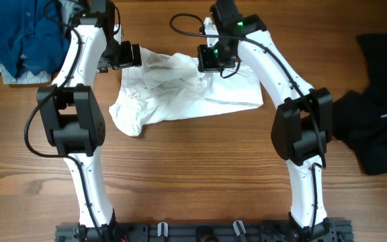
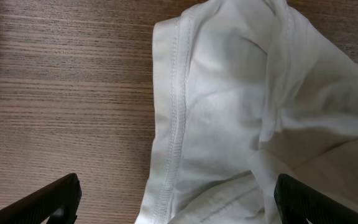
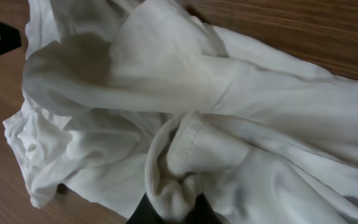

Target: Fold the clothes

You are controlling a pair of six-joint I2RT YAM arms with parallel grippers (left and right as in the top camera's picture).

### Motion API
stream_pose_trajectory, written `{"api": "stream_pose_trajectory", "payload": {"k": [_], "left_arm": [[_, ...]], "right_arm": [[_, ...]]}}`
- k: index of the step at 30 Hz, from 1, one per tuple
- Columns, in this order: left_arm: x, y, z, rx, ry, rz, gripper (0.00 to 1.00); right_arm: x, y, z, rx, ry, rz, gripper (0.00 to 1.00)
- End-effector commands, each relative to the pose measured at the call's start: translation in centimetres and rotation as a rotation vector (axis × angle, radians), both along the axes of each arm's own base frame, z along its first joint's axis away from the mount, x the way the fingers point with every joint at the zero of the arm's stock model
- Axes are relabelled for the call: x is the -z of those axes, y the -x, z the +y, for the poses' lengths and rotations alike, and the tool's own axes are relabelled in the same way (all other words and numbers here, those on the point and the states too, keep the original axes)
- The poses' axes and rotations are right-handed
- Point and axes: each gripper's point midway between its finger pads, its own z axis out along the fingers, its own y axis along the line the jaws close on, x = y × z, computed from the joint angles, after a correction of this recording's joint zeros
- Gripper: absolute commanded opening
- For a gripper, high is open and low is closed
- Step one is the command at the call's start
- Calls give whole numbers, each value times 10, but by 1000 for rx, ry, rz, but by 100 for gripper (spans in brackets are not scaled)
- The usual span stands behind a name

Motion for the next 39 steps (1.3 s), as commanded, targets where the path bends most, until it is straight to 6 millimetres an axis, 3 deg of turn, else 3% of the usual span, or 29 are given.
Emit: {"api": "stream_pose_trajectory", "payload": {"k": [1, 2, 4, 10, 14, 17, 20, 23, 30, 39], "left_arm": [[0, 1, 3, -7, 11, 2, 100], [0, 1, 3, -7, 11, 2, 100], [1, 2, 3, -7, 11, 7, 100], [2, 12, 3, -7, 11, 46, 100], [3, 20, 3, 29, 6, 78, 100], [10, 24, 4, 68, 6, 91, 100], [21, 29, -8, 185, 88, 91, 100], [29, 35, -28, 336, 220, 65, 100], [51, 39, -30, 386, 297, 27, 100], [59, 64, -47, 482, 436, 47, 100]], "right_arm": [[6, 3, 13, -16, -28, 25, 42], [7, 4, 13, -16, -27, 29, 77], [5, 5, 10, -12, -24, 35, 100], [-24, -2, -24, 33, -16, 18, 100], [-50, -11, -91, 84, 77, -38, 100], [-55, -13, -134, 125, 105, -32, 100], [-52, -11, -166, 182, 115, 8, 100], [-52, -11, -184, 218, 117, 23, 100], [-51, -10, -194, 215, 123, 25, 100], [-50, -7, -193, 215, 124, 39, 100]]}}
